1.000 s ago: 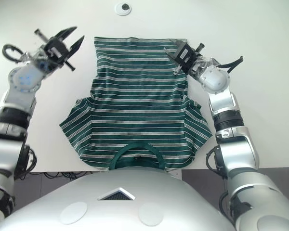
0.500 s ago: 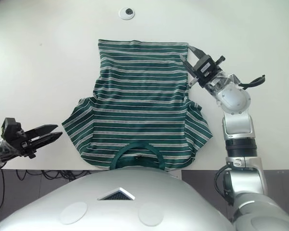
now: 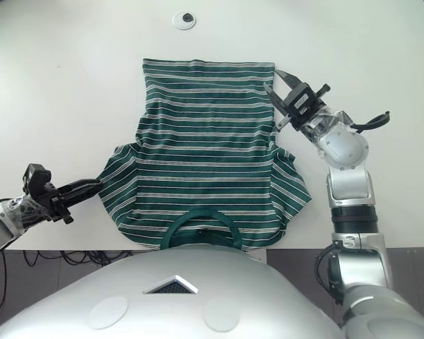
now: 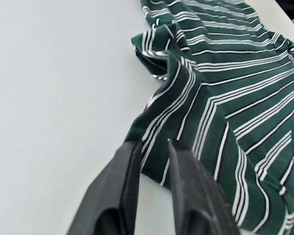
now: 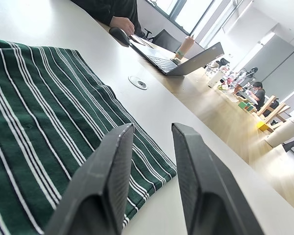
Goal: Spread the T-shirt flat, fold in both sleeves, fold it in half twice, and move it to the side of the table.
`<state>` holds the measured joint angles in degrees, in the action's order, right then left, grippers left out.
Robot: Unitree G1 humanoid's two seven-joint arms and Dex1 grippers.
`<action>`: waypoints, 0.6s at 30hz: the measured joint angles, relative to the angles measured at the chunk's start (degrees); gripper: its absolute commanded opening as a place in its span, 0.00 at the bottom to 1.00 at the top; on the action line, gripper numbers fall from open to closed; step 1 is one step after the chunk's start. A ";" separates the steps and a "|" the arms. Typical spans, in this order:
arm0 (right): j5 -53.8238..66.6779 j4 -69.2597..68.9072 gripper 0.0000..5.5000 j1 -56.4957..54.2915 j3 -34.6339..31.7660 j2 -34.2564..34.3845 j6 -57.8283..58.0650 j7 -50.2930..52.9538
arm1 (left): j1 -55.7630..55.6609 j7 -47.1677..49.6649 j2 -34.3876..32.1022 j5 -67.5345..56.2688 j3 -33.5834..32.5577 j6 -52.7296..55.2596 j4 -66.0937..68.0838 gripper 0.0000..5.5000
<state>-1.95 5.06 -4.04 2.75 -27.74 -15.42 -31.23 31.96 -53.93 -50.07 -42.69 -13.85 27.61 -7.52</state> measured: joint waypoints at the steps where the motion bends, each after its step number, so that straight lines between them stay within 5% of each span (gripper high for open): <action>1: 0.00 0.03 0.26 0.00 0.00 0.00 0.00 -0.03 | -0.04 -0.62 0.45 0.41 -0.37 -0.29 0.26 0.08; 4: 0.01 0.12 0.26 0.00 0.01 0.01 -0.01 -0.22 | -0.81 -3.40 1.46 -0.47 -3.61 -0.59 1.55 0.09; 9: 0.00 0.19 0.26 0.00 0.01 0.03 -0.01 -0.44 | -2.99 -7.02 1.71 -0.86 -7.23 -1.67 5.05 0.25; 14: -0.01 0.35 0.26 0.01 0.02 0.05 -0.01 -0.43 | -3.73 -8.00 2.61 6.05 -5.67 -5.00 11.49 0.36; 18: -0.01 0.42 0.26 0.03 0.03 0.05 -0.01 -0.44 | -5.45 -9.86 2.88 8.07 -4.01 -7.83 14.59 0.36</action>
<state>-1.96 5.48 -4.01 2.77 -27.69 -15.42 -31.67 26.52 -63.79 -47.19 -34.62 -17.85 19.78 7.06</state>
